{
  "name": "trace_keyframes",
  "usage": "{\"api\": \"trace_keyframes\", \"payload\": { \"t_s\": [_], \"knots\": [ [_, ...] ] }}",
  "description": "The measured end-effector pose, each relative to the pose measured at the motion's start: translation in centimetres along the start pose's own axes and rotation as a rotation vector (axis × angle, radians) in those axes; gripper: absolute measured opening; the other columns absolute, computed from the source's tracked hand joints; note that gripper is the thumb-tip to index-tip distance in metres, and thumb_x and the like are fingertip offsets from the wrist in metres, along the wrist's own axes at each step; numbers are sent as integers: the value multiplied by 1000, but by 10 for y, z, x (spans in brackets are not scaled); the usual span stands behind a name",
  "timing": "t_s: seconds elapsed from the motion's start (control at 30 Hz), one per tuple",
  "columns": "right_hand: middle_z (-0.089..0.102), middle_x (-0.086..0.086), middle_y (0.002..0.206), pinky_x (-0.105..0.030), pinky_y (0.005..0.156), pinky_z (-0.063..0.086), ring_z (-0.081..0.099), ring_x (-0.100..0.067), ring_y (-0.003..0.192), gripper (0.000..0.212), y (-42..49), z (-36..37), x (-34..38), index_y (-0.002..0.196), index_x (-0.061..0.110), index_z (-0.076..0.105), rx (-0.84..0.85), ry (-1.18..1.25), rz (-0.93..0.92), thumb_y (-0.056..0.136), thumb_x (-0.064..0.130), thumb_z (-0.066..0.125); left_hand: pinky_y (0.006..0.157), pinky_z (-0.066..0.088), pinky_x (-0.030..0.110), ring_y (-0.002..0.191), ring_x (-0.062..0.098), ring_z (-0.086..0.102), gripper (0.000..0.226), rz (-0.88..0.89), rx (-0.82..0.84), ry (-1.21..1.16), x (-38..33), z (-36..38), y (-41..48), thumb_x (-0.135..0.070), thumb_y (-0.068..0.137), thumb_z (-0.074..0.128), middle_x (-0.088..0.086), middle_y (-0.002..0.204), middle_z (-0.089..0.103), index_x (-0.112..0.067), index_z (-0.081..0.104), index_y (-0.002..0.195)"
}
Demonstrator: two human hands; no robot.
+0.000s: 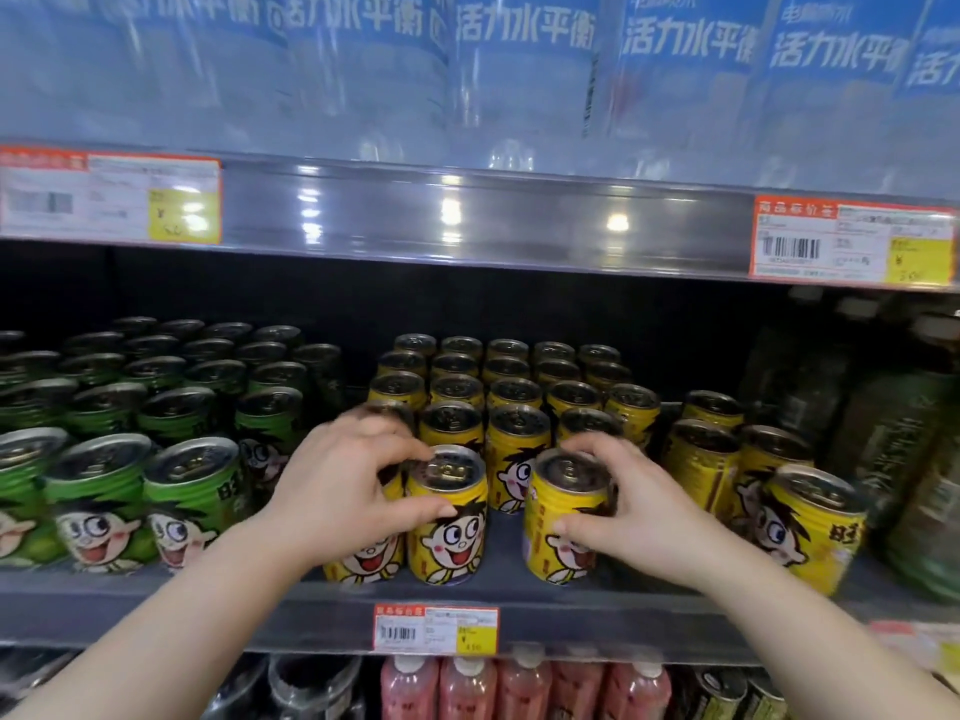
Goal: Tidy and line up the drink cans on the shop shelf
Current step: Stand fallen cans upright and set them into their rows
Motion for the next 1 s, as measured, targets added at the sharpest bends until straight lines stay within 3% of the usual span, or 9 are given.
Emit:
{"api": "trace_keyframes", "payload": {
  "t_s": [0.1, 0.2, 0.3, 0.47, 0.57, 0.67, 0.77, 0.87, 1.0],
  "knots": [
    [34, 15, 121, -18, 96, 40, 49, -5, 107, 63, 0, 18, 16, 131, 32, 38, 17, 4, -52, 78, 30, 71, 79, 45, 34, 95, 18, 59, 80, 15, 49, 41, -3, -1, 2, -85, 57, 36, -8, 97, 66, -30, 68, 106],
    [30, 20, 124, -13, 99, 30, 38, 0, 116, 60, -1, 23, 27, 133, 31, 37, 23, -24, -109, 81, 36, 67, 93, 35, 33, 112, 14, 49, 89, 21, 171, 99, -13, 2, 4, -85, 54, 23, -11, 115, 55, -39, 53, 124],
    [35, 17, 124, -19, 104, 33, 38, 0, 116, 57, -6, 9, 15, 133, 28, 42, -12, -56, -72, 82, 44, 62, 100, 28, 34, 123, 15, 39, 87, 66, 208, 94, -34, 7, 10, -81, 59, 23, -11, 132, 45, -40, 40, 133],
    [57, -5, 111, -38, 90, 42, 50, -29, 112, 46, -35, -64, -33, 117, 20, 60, -449, -475, 230, 81, 47, 60, 108, 23, 36, 131, 16, 28, 74, 172, 309, 30, -76, 33, 17, -66, 78, 49, -8, 143, 33, -35, 26, 141],
    [50, -14, 125, -45, 91, 43, 46, -39, 117, 66, -55, -88, -78, 128, 15, 47, -406, -670, 567, 78, 57, 59, 107, 20, 37, 132, 18, 27, 69, 190, 252, 107, -82, 43, 19, -64, 82, 42, -10, 145, 30, -36, 23, 142],
    [38, -15, 138, -44, 91, 47, 51, -38, 115, 70, -66, -85, -109, 132, 18, 40, -320, -398, 715, 78, 57, 62, 104, 22, 36, 129, 19, 32, 58, 190, 175, 114, -81, 45, 20, -58, 87, 40, -11, 144, 32, -38, 27, 141],
    [45, -9, 130, -35, 89, 43, 51, -29, 114, 52, -66, -81, -99, 120, 22, 49, -361, -249, 559, 77, 42, 70, 105, 23, 35, 128, 18, 34, 56, 174, 168, 85, -80, 46, 19, -55, 88, 41, -12, 142, 34, -40, 29, 140],
    [50, 1, 119, -25, 84, 40, 52, -17, 108, 54, -57, -67, -76, 120, 23, 48, -293, -102, 355, 74, 31, 75, 104, 23, 34, 127, 16, 34, 55, 171, 147, 79, -81, 43, 19, -55, 88, 41, -14, 142, 35, -41, 28, 140],
    [51, 2, 124, -34, 91, 51, 58, -14, 105, 65, -43, -38, -63, 122, 32, 39, -114, 201, 273, 70, 23, 78, 105, 23, 32, 129, 13, 33, 56, 143, 165, 84, -81, 43, 18, -56, 88, 41, -18, 142, 33, -43, 27, 140]
  ]
}}
Point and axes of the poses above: each hand's wrist, its own y-axis towards the middle knuckle, its own z-axis out of the palm, x = y × z, the point moved 6 cm from there along y, towards the middle knuckle
